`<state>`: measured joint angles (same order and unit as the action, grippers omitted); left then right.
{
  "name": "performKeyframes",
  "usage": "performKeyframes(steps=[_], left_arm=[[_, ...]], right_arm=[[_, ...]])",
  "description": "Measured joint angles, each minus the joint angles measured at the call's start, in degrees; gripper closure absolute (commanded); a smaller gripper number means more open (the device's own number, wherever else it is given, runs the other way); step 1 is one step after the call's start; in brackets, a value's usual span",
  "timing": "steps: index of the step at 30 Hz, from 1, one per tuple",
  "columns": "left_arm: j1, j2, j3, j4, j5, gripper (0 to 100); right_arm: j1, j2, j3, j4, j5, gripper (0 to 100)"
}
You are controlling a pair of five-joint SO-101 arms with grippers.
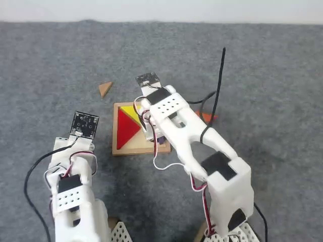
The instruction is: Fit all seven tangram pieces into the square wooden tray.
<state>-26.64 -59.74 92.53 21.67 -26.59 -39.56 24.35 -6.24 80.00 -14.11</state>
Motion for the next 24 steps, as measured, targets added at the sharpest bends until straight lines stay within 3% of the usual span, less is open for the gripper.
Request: performKeyframes(steps=[5, 12, 24], left_arm=[[0.00, 0.00, 0.00, 0.00, 0.00, 99], [0.00, 0.00, 0.00, 0.00, 0.00, 99], [0.00, 0.00, 0.00, 0.00, 0.00, 99]], right_arm=[[-0.18, 0.97, -1.14, 1.23, 0.00, 97.2], [-0.26, 0.97, -1.23, 1.41, 0.70, 79.6], [-0.26, 0.97, -1.23, 1.41, 0.70, 81.2]])
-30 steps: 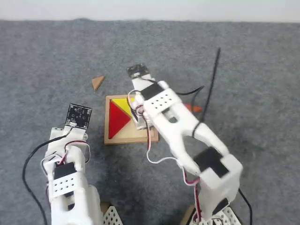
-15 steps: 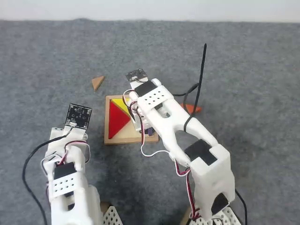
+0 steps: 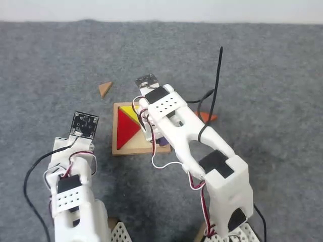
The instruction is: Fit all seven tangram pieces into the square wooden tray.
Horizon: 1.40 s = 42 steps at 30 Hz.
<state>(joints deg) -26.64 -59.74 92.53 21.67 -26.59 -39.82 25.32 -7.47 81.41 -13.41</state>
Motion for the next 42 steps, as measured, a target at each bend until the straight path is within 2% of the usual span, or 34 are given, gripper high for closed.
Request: performKeyframes(steps=[6, 20, 24, 28, 35, 39, 42], left_arm=[[0.00, 0.00, 0.00, 0.00, 0.00, 99], [0.00, 0.00, 0.00, 0.00, 0.00, 99], [0.00, 0.00, 0.00, 0.00, 0.00, 99], [0.00, 0.00, 0.00, 0.00, 0.00, 99], [0.00, 0.00, -0.35, 0.00, 0.79, 99], [4.66, 0.00, -3.87, 0.70, 4.75, 99], [9.23, 0.00, -10.29, 8.53, 5.89, 99]], right_arm=[[-0.97, 0.00, 0.00, 0.00, 0.00, 99.6], [0.26, 0.00, 0.00, -0.79, 0.00, 99.1], [0.35, -0.35, 0.00, 0.35, 0.00, 92.4], [1.58, -5.80, 0.00, 5.36, 0.00, 86.8], [5.80, -17.05, 6.42, 8.53, 0.09, 86.4], [7.82, -24.09, 14.42, 8.18, 0.09, 86.4], [10.64, -31.21, 19.96, 5.98, 0.09, 86.4]])
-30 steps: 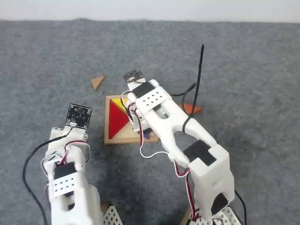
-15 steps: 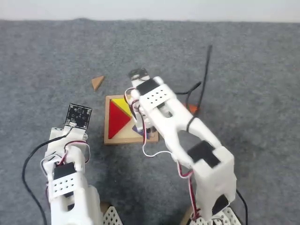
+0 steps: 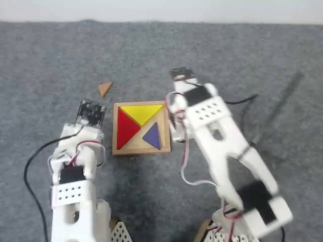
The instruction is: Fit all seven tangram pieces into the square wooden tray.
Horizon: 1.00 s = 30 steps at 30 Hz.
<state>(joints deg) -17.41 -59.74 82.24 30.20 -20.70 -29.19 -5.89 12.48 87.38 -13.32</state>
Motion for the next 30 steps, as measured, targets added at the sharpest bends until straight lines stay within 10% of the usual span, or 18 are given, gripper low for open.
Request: performKeyframes(steps=[5, 11, 30], left_arm=[[3.16, 0.00, -13.10, 16.26, 8.53, 99], [-4.13, -0.09, -12.04, 13.63, 12.92, 99], [-14.59, 0.00, 0.79, 2.90, 3.25, 99]], right_arm=[[-1.58, -7.47, 8.79, -8.97, 1.67, 76.9], [-8.62, -2.20, 7.47, -14.24, 1.58, 53.1], [-13.80, 33.49, -21.54, -17.58, -5.45, 60.9]])
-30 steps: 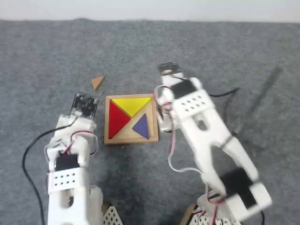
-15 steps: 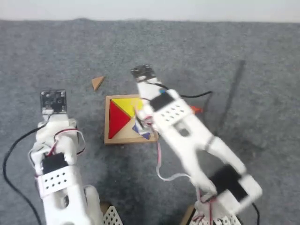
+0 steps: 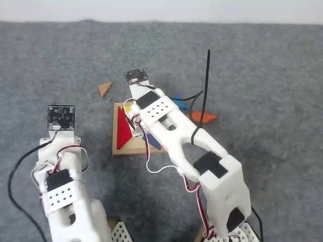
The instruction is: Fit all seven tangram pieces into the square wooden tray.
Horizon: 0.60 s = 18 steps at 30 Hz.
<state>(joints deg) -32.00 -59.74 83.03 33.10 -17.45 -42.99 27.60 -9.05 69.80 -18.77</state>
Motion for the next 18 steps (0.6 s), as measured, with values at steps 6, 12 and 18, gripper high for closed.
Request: performKeyframes(steps=[6, 12, 18], left_arm=[[0.35, 0.00, 0.00, 0.00, 0.00, 99], [0.35, 0.00, 0.00, 0.00, 0.00, 99], [1.14, 0.00, 0.00, 0.00, 0.00, 99]], right_arm=[[2.11, 0.44, 0.00, -0.35, 0.00, 61.2], [0.88, 0.44, 0.00, 0.18, -0.18, 61.2], [-0.09, 0.44, 0.00, 0.18, -0.18, 61.2]])
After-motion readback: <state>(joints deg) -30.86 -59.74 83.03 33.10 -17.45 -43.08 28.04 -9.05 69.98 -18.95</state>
